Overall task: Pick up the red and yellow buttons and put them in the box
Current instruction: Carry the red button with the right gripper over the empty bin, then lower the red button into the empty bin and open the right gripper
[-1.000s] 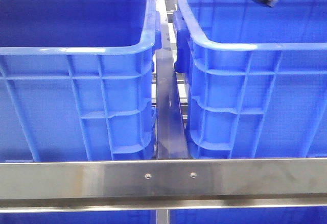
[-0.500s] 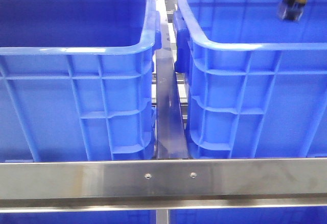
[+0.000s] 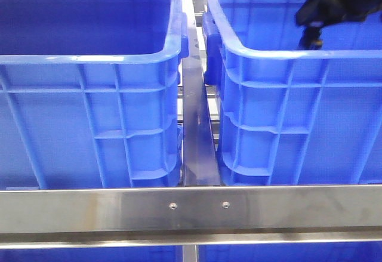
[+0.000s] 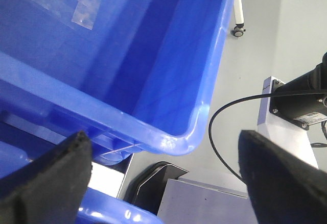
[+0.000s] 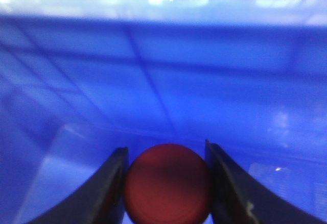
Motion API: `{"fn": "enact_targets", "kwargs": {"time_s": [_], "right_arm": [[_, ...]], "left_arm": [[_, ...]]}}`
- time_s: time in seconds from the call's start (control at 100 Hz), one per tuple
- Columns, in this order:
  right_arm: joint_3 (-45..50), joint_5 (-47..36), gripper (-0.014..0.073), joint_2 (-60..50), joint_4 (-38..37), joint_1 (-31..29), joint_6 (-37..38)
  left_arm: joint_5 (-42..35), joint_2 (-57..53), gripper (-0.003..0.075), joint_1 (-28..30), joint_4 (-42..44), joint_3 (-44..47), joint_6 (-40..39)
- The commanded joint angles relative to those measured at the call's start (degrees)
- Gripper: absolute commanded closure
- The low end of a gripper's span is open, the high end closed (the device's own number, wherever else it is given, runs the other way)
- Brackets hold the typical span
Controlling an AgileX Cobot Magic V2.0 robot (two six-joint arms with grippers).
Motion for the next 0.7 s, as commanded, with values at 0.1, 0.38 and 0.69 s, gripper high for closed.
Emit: {"fn": "enact_targets", "kwargs": {"time_s": [0.1, 0.38, 0.69], "right_arm": [[-4.45, -0.48, 0.0286, 0.93, 2.03, 0.10, -1.06], [-7.71, -0.34, 0.0286, 5.18, 2.42, 0.10, -1.06], [-7.71, -0.29, 0.0264, 5.85, 2.42, 0.10, -1.11]], "left_arm": [[-0.87, -2.84, 0.0164, -0.35, -3.92, -1.54, -0.14], [-1.47, -2.84, 0.0164, -0.35, -3.92, -1.54, -0.14], [-1.47, -2.84, 0.0164, -0.35, -4.02, -1.54, -0.14]]}}
